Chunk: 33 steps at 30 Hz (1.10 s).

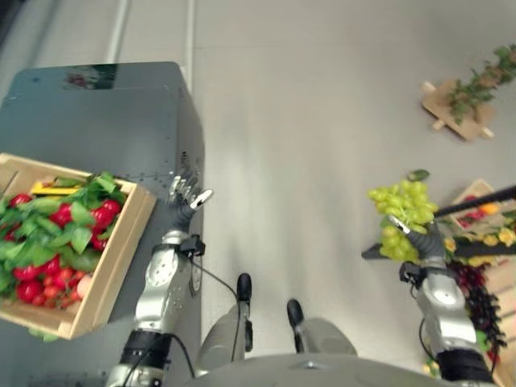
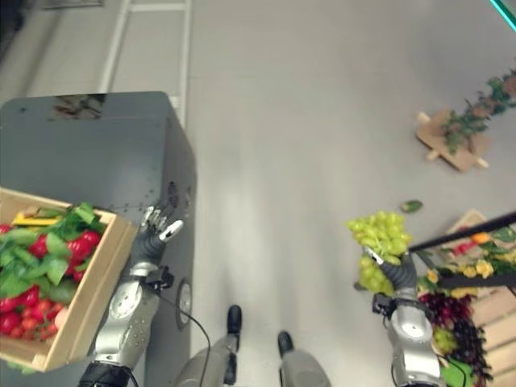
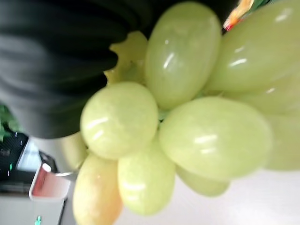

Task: Pick up the fruits from the basket on one side to the basket on the other side

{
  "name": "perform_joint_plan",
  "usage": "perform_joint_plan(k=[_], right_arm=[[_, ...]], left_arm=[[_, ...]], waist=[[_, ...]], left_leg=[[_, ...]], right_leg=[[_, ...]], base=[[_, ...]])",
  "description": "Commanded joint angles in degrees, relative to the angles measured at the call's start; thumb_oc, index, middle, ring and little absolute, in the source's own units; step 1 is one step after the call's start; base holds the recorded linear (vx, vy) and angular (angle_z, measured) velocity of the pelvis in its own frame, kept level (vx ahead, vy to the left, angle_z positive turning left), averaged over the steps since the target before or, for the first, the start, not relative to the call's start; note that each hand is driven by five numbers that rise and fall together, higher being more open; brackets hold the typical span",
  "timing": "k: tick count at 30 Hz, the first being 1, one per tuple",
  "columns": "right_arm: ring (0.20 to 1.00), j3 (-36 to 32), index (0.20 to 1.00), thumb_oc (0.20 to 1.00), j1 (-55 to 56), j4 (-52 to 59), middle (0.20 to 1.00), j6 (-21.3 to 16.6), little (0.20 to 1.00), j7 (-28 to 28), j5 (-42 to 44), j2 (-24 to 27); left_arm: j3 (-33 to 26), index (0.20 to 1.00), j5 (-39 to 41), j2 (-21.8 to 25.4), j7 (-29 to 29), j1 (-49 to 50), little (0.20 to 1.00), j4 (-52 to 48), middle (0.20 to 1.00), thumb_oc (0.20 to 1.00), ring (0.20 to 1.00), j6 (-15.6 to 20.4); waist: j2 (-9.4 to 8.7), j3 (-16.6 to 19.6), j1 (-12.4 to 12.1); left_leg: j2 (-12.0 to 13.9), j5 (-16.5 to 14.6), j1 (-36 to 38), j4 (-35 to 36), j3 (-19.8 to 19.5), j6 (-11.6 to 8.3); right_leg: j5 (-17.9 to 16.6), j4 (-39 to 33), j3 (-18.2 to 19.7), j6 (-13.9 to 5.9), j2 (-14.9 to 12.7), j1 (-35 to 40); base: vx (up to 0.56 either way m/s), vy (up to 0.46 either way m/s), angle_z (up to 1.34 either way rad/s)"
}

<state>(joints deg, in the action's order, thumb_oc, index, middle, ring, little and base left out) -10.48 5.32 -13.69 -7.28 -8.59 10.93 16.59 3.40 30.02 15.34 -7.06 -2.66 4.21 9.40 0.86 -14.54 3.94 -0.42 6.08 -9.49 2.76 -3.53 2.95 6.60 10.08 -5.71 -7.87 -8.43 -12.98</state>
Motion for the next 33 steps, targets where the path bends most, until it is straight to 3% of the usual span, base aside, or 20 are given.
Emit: perform_joint_plan(k=[1, 2, 5, 7, 20, 29, 33], right_arm=[[0.200, -3.09, 0.200, 0.200, -1.80, 2.79, 0.200, -3.96, 0.200, -1.85, 2.11, 0.82], [0.200, -3.12, 0.200, 0.200, -1.60, 2.94, 0.200, -3.87, 0.200, -1.97, 1.88, 0.48], [0.200, -3.13, 0.200, 0.200, 0.07, 4.20, 0.200, -3.55, 0.200, -1.65, 1.32, -0.46], [0.200, -2.73, 0.200, 0.200, 0.12, 4.47, 0.200, -3.58, 0.200, -1.17, 1.46, -0.23], [0.200, -1.98, 0.200, 0.200, 7.12, 11.12, 0.200, -2.10, 0.200, 9.25, -0.05, 3.68], [0.200, -1.56, 0.200, 0.200, 10.56, 13.34, 0.200, -0.57, 0.200, 13.63, -1.53, 3.97], [0.200, -1.23, 0.200, 0.200, 9.19, 14.10, 0.200, -1.02, 0.200, 13.54, -1.95, 3.78]], left_arm=[[-1.51, 1.000, -0.50, 0.75, -0.79, -0.33, 1.000, -2.54, 1.000, 1.000, 1.000, 3.45], [-1.16, 1.000, -0.60, 0.70, -1.13, -1.04, 1.000, -2.06, 1.000, 1.000, 1.000, 3.44], [-1.11, 1.000, -1.68, 0.50, -1.00, -0.47, 1.000, -1.71, 1.000, 1.000, 1.000, 3.29], [-1.24, 1.000, -1.56, 0.03, -1.33, -0.61, 1.000, -1.70, 1.000, 1.000, 1.000, 3.25], [-3.21, 1.000, -1.63, -0.99, 1.34, 1.75, 1.000, -1.63, 1.000, 1.000, 1.000, 1.95], [-3.90, 1.000, -3.17, -0.72, 1.78, 1.43, 1.000, -0.26, 1.000, 1.000, 1.000, 1.87], [-2.44, 1.000, -3.79, -0.22, 1.88, -0.78, 1.000, 0.28, 1.000, 1.000, 1.000, 2.12]], waist=[[-0.45, 2.17, 0.39], [-0.88, 2.03, 1.13], [-2.35, 3.07, 2.20], [-2.69, 3.67, 2.29], [-1.26, 6.31, 4.04], [-2.02, 7.55, 6.36], [-3.37, 6.19, 7.18]], left_leg=[[4.68, -5.94, 2.55, 1.93, 4.73, -6.36], [4.03, -6.54, 3.17, 1.97, 4.51, -6.27], [2.53, -8.44, 4.98, 1.62, 5.08, -5.97], [2.30, -8.58, 5.57, 1.22, 5.71, -5.96], [4.50, -9.46, 8.12, 1.33, 8.81, -6.74], [4.02, -11.65, 11.15, -0.04, 11.01, -5.50], [2.18, -11.41, 10.28, 0.42, 11.73, -4.30]], right_leg=[[-5.49, -7.50, -2.20, -2.18, -3.62, 0.32], [-6.75, -9.44, -0.26, -2.88, -3.51, -0.28], [-9.64, -12.75, 0.38, -4.48, -4.30, 0.90], [-10.46, -12.25, 0.43, -4.34, -3.95, 1.55], [-8.24, -14.44, 3.85, -3.08, -1.73, 5.76], [-7.89, -12.45, 7.91, -3.33, -1.75, 6.47], [-10.54, -11.50, 9.41, -5.01, -3.15, 3.42]], base=[[0.17, -0.054, -0.65], [0.18, -0.034, -0.47], [0.14, -0.043, 0.05], [0.09, -0.066, 0.41], [0.02, -0.041, -0.19], [-0.02, 0.050, -0.18], [-0.18, 0.097, -0.19]])
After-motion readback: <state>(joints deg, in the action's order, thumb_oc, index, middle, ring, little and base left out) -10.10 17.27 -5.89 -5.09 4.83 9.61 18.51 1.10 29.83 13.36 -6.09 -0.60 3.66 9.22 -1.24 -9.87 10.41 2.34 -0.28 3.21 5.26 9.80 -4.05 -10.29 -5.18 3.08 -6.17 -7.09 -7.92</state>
